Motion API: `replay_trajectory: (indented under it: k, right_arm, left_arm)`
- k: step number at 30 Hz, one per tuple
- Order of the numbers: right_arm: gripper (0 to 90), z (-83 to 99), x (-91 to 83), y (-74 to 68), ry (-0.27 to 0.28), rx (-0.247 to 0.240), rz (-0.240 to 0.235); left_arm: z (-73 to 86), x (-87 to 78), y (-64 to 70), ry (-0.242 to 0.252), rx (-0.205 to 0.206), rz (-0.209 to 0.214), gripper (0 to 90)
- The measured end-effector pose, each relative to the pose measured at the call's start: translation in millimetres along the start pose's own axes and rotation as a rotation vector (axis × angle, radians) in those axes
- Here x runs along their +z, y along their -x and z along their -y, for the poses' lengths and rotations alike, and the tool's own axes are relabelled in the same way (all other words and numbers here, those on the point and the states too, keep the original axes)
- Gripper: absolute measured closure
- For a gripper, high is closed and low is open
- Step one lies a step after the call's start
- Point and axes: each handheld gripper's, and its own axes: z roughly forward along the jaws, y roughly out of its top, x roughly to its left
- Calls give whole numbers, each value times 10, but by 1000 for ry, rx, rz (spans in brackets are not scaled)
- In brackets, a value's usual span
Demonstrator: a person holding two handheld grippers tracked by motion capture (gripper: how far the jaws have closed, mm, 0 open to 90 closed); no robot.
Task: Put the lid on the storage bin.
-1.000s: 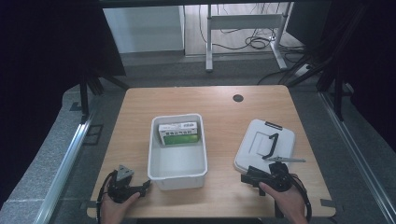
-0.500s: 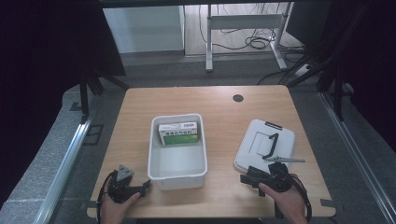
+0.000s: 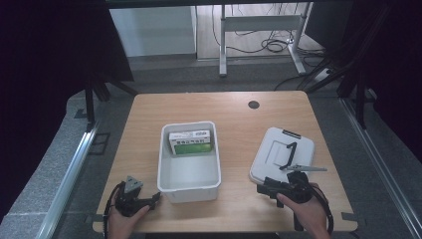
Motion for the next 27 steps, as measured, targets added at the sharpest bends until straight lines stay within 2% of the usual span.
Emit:
replay_trajectory:
  k: [12,20,27]
  right_arm:
    - [353,-167,-184,4,28,-3,39]
    - [353,-337,-188,-64,26,-26,35]
    - [353,-435,-209,-74,40,-23,35]
  left_arm:
    - [-3,2,-13,-1,9,10,128]
    - [-2,1,-12,-1,9,9,129]
    - [-2,0,-12,-1,9,9,130]
